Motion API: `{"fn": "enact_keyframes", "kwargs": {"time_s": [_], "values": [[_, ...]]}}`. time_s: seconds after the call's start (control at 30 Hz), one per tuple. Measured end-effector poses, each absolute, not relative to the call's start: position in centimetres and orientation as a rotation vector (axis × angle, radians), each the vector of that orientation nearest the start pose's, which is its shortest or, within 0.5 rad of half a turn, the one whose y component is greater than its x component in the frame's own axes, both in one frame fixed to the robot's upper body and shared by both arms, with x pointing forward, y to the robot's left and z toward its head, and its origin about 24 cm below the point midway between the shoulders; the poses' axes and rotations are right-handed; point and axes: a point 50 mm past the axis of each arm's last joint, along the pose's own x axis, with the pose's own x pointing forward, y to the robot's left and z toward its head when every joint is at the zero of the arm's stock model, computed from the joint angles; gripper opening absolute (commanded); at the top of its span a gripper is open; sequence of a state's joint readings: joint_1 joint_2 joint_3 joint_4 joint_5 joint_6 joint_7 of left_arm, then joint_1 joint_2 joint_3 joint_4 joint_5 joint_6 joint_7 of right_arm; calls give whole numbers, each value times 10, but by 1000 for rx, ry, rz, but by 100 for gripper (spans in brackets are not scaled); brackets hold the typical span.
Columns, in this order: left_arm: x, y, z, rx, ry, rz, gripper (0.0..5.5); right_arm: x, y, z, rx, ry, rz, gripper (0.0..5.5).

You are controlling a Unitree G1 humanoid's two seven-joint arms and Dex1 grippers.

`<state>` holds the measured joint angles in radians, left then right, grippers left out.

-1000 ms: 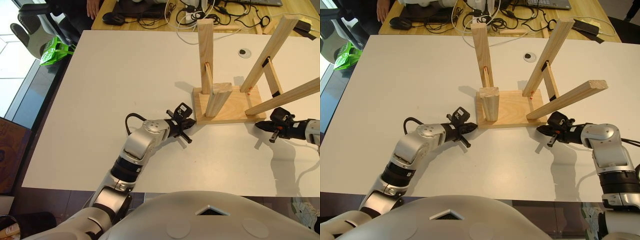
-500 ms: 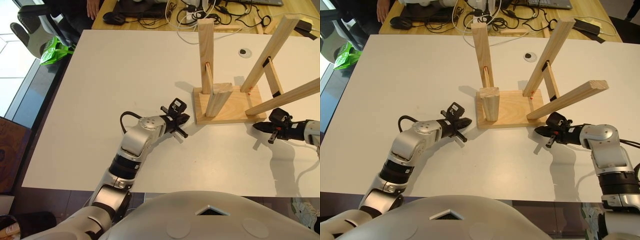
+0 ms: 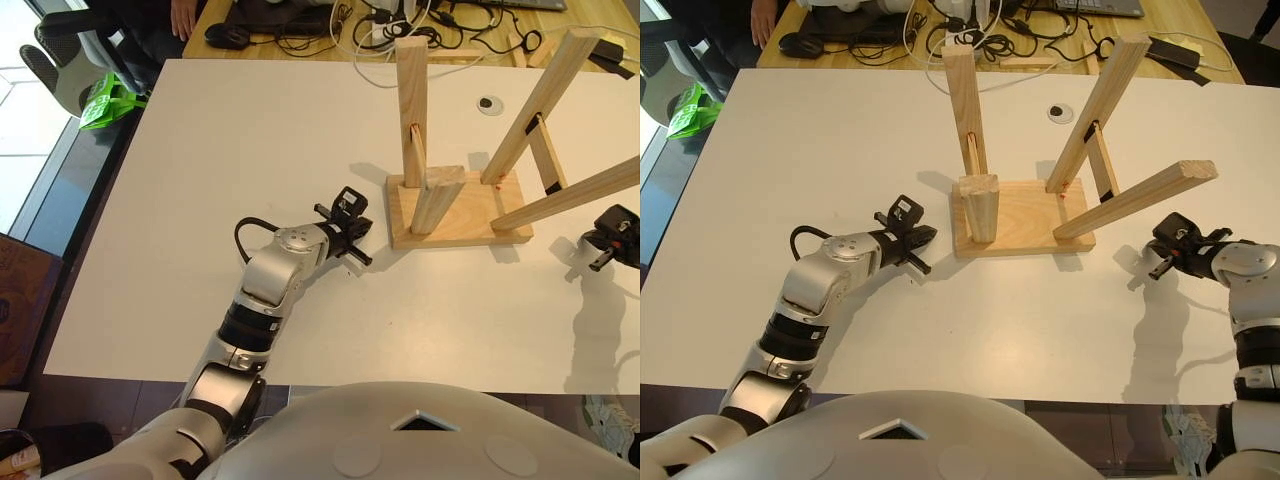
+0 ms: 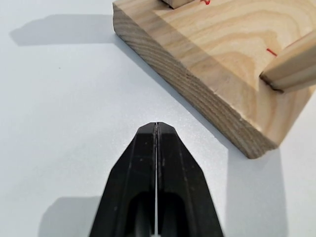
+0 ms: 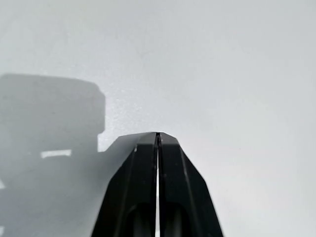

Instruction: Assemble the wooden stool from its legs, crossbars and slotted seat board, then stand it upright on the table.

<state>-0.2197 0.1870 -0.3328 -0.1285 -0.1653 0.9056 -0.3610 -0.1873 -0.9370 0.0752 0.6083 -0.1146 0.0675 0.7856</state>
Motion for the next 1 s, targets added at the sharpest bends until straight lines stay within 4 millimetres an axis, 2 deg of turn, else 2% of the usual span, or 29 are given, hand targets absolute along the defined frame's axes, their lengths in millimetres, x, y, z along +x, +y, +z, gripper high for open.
{"fn": "enact_keyframes", "kwargs": {"time_s": [0.2,0.37,1.0], "values": [[252,80,34,92,642,-699,3,265,-333,41,-727,726,557,0],[251,80,34,93,643,-705,3,264,-309,40,-583,679,720,0],[252,81,35,121,622,-701,3,251,-305,41,-552,706,759,0]]}}
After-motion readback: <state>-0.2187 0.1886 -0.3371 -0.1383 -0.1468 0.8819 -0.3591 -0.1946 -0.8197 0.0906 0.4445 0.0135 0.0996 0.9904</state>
